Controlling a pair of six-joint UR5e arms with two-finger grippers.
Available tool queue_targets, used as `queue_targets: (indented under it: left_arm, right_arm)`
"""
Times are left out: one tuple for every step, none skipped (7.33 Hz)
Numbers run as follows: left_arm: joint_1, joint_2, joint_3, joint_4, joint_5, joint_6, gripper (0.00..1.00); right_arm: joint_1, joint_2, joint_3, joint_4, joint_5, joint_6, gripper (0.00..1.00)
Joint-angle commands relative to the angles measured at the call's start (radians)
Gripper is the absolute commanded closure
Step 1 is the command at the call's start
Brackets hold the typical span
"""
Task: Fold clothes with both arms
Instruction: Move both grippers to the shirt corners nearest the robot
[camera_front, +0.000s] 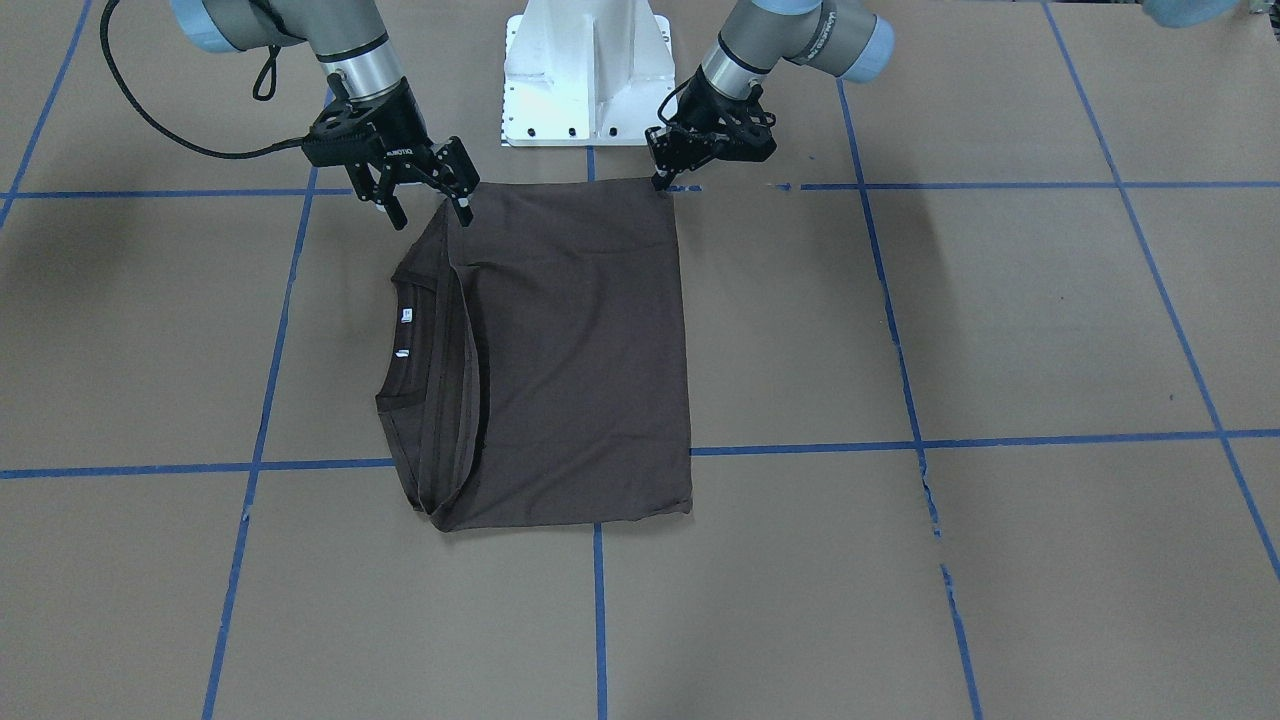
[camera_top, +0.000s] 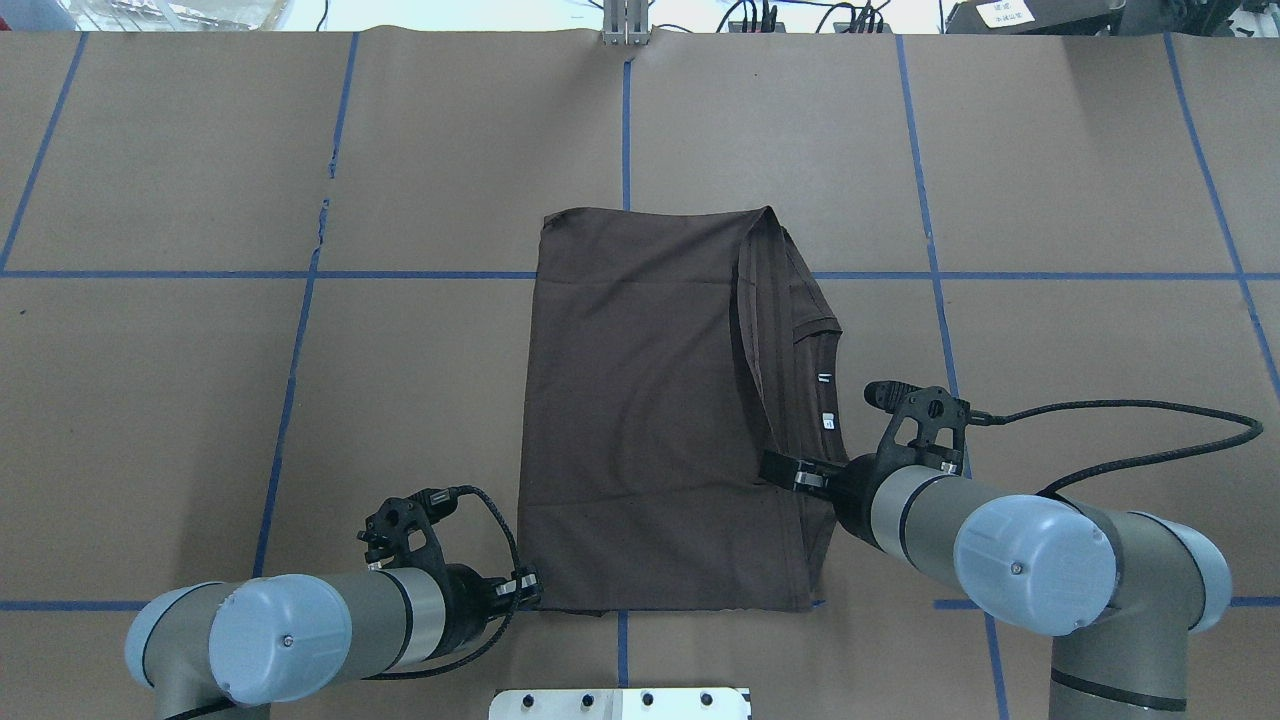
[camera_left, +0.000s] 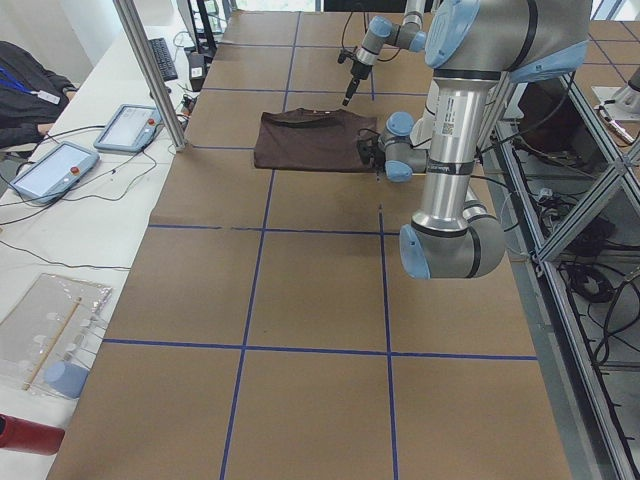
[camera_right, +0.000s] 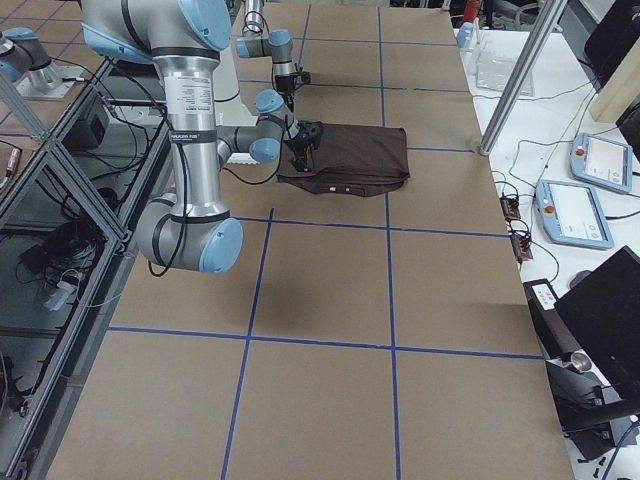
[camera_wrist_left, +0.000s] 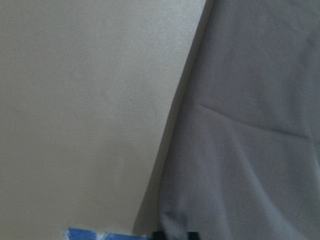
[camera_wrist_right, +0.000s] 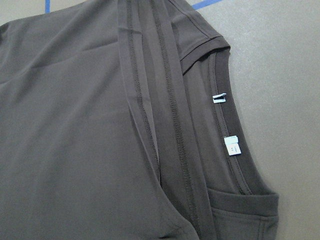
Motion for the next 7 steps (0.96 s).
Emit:
queue_targets:
  left_arm:
    - [0.001,0.001,0.0,0.0,0.003,0.0,1.0]
    - [0.001,-0.001,-0.002,0.0,0.003,0.0,1.0]
    - [0.001,-0.002,-0.002,0.0,0.003,0.0,1.0]
    - [0.001,-0.004,-0.003,0.0,0.003,-0.002,1.0]
    - [0.002,-0.005,-0.003,0.0,0.004,-0.005,1.0]
    - [0.002,-0.004,-0.003,0.0,0.006,-0.018,1.0]
    - [0.004,-0.005,-0.003,0.0,0.006,-0.02,1.0]
  right_arm:
    - [-0.005,0.002,-0.002,-0.005,-0.002,0.001,0.0]
    - [-0.012,0.012,0.004,-0.052,-0.006,0.041,0.01]
    - [-0.05,0.047,0.024,-0.168,-0.041,0.14,0.03]
    - [-0.095,0.125,0.024,-0.296,-0.083,0.211,0.1]
    - [-0.135,0.182,0.02,-0.416,-0.088,0.344,0.3]
    - [-0.167,0.205,0.02,-0.52,-0.091,0.374,0.31]
    - [-0.19,0.192,0.017,-0.531,-0.094,0.376,0.3]
